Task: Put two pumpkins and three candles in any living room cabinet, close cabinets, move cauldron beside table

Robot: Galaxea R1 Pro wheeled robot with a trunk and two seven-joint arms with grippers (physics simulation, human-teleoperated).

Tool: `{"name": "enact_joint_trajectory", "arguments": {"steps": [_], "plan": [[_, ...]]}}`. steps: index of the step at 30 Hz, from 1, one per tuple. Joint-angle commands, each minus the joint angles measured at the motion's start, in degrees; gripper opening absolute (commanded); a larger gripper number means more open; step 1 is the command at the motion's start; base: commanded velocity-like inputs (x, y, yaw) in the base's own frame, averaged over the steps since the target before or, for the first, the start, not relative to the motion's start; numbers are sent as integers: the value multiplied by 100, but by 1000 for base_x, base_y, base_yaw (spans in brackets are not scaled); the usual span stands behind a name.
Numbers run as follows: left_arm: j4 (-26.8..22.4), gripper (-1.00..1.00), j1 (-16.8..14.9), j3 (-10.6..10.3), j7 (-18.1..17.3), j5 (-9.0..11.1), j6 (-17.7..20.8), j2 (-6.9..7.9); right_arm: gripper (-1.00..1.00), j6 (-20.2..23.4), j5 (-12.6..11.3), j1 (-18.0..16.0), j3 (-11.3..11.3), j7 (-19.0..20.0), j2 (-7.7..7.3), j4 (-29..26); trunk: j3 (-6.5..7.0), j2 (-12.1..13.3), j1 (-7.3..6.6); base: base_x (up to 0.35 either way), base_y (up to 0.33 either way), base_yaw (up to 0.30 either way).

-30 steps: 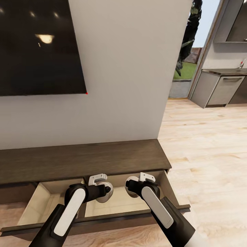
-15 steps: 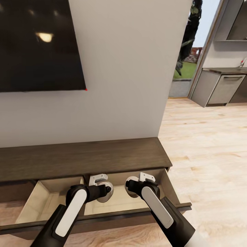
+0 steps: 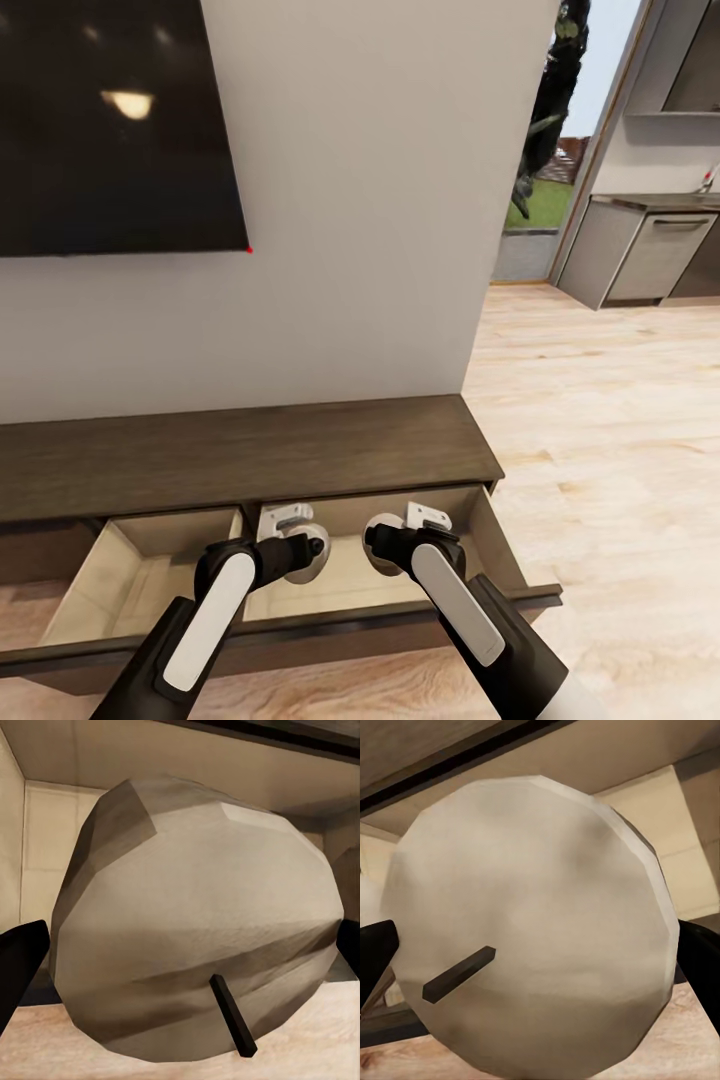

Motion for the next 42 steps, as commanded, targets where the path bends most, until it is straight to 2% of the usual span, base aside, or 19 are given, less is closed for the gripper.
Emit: {"name": "enact_joint_trajectory", "arguments": {"steps": [1,8,34,36,40,42], "plan": [[-6,-100,-5,-6,63,53,-2,1,-100,12,-33,-8,4,-51,1,-7,-23,-44,22,0,0,0],[-6,-100,-5,-8,68,40,-13,9,-100,12,-32,-6,4,-51,0,-7,-149,-325,176,0,0,0],[-6,-100,-5,-16,74,31,-12,10,-100,-58,-32,-6,4,-51,-1,-2,-149,-325,176,14,0,0],[-6,-100,-5,-17,135,30,-13,10,-100,-58,-32,-6,4,-51,-1,0,-185,-405,220,0,0,0],[-6,-100,-5,-10,540,40,-13,3,-100,-58,-33,-6,4,-51,-1,1,-257,-566,307,0,0,0],[-6,-100,-5,-9,635,44,-13,2,-100,-58,-33,-6,4,-51,-1,1,-293,-646,351,0,0,0]]}}
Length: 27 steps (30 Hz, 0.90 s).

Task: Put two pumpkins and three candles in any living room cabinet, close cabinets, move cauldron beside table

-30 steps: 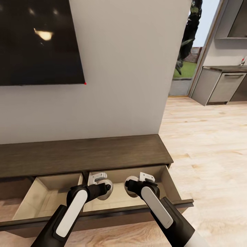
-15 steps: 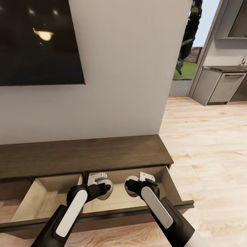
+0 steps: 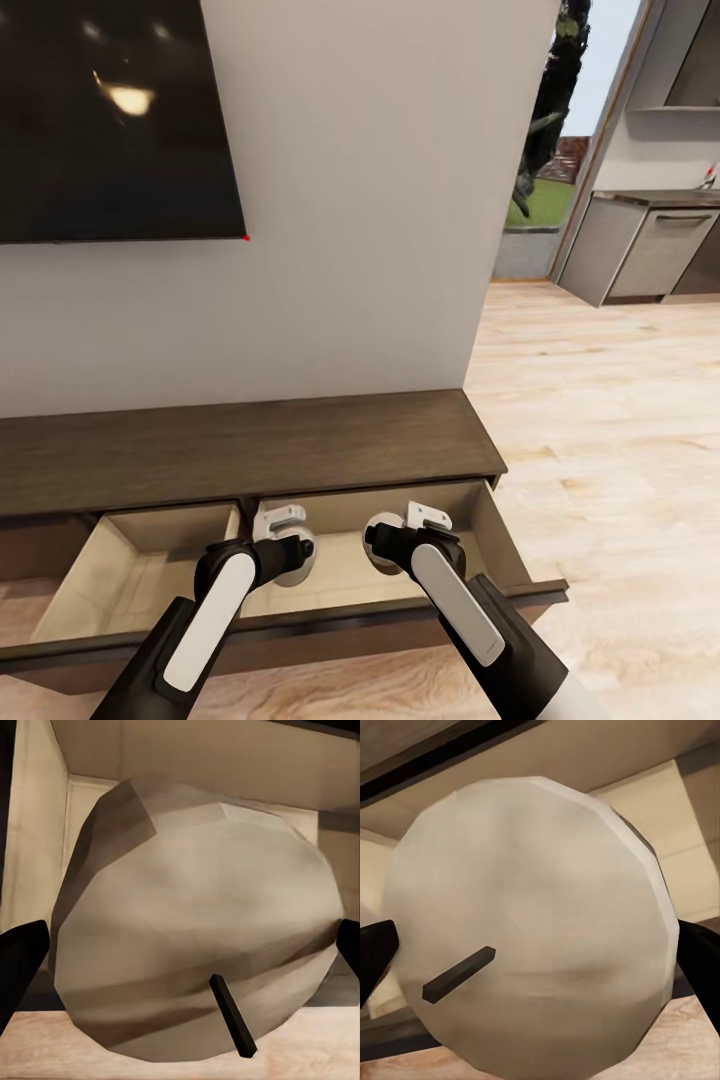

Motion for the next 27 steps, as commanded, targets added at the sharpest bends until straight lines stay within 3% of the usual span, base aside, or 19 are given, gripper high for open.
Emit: {"name": "enact_joint_trajectory", "arguments": {"steps": [1,8,11,13,18,27], "plan": [[-6,-100,-5,-5,96,61,-5,0,-100,11,-34,-7,4,-50,0,-6,-23,-44,22,0,0,0],[-6,-100,-5,-21,134,72,-67,-11,-100,3,-34,-6,4,-50,2,-6,-149,-325,176,0,0,0],[-6,-100,-5,-128,135,75,-157,-16,-100,-63,-24,-7,12,-43,5,-3,-203,-445,241,0,0,0],[-6,-100,-5,-201,135,73,-199,-17,-100,-183,93,-6,52,49,2,0,-239,-525,285,0,0,0],[-6,-100,-5,-259,135,56,-252,-114,-100,-431,638,-6,269,576,6,38,-328,-726,395,0,0,0],[-6,-100,-5,-267,137,52,-273,-149,-100,-506,754,-6,303,686,9,86,-418,-927,505,0,0,0]]}}
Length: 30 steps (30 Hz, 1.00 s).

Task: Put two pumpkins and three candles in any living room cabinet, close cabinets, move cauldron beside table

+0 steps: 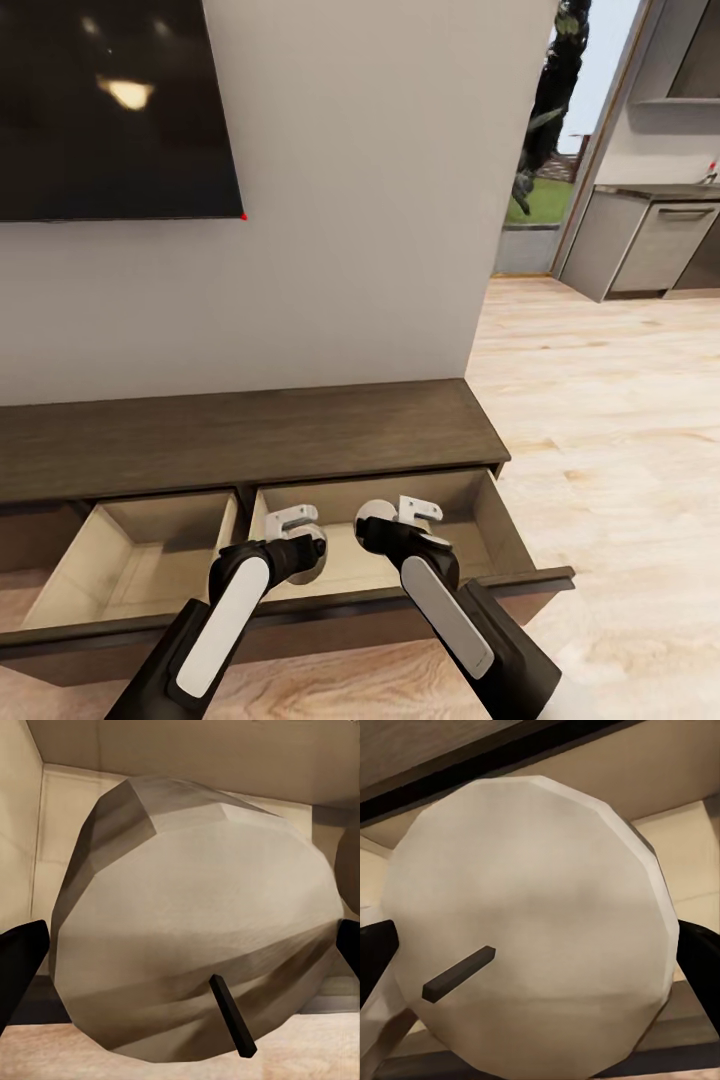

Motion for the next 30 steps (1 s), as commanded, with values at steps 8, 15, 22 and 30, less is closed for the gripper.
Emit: {"name": "enact_joint_trajectory", "arguments": {"steps": [8,15,22,30], "plan": [[-3,-100,-4,-4,63,57,6,3,-100,11,-32,-6,6,-47,-1,-2,-5,-2,-1,41,0,0],[-5,-100,-4,-5,66,57,9,5,-100,11,-42,-5,7,-47,-1,26,-5,-2,-1,89,0,0],[-6,-100,-4,22,65,57,10,8,-100,17,-67,-6,7,-49,3,39,-5,-2,-1,69,0,0],[-6,-100,-4,11,65,57,8,8,-100,88,-116,-5,-27,-101,87,284,-59,-123,65,3,0,0]]}}
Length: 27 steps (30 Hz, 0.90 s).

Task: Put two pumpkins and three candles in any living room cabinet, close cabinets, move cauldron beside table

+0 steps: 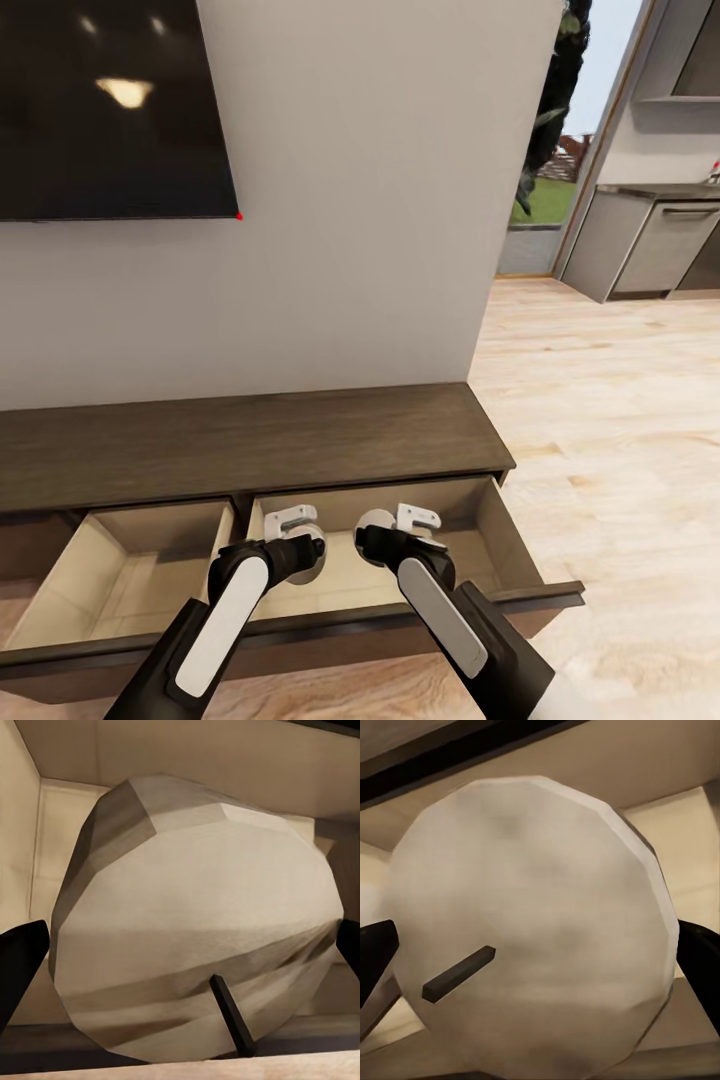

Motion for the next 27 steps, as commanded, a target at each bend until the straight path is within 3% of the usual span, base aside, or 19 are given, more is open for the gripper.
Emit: {"name": "enact_joint_trajectory", "arguments": {"steps": [1,4,18,27], "plan": [[-4,-100,-5,-5,64,52,1,0,-100,8,-33,-6,6,-53,1,5,-23,-44,22,0,0,0],[-6,-100,-5,-5,62,52,1,0,-100,8,-34,-8,5,-55,2,17,-23,-44,22,0,0,0],[3,-100,-5,-13,61,52,3,-9,-100,9,-19,-6,5,-49,0,24,-274,-606,329,0,0,0],[2,-100,-5,-17,58,62,6,-6,-100,1,-3,-6,5,-48,8,23,-274,-606,329,5,0,0]]}}
